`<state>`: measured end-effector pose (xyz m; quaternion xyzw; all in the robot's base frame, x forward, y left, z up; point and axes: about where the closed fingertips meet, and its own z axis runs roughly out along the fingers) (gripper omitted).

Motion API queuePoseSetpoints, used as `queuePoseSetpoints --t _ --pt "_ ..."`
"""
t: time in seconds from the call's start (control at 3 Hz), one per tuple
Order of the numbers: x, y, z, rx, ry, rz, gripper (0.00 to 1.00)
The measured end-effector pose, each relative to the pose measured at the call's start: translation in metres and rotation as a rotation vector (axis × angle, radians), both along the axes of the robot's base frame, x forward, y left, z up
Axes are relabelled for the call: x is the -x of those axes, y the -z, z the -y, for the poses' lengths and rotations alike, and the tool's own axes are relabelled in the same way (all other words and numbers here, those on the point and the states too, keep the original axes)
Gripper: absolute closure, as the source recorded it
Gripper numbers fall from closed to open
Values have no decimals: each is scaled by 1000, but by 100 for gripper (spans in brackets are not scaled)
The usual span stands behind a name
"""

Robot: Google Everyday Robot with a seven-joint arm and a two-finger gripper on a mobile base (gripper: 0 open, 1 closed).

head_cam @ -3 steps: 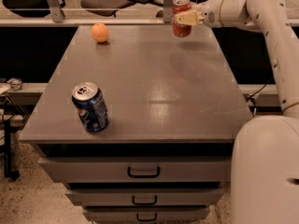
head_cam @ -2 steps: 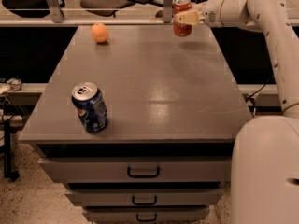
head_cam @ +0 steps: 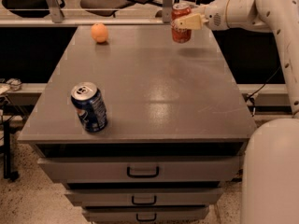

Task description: Move coke can near pepsi can

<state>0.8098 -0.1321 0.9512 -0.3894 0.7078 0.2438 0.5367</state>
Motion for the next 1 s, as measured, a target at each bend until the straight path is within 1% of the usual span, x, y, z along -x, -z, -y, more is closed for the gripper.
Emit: queuePoseSetpoints --t 0.33,0.67,1.0 --pt "43 -12 -3 -46 -61 -10 100" --pt "111 -22 -10 -168 -120 -14 100" --pt "116 0 -26 -159 -148 -58 100"
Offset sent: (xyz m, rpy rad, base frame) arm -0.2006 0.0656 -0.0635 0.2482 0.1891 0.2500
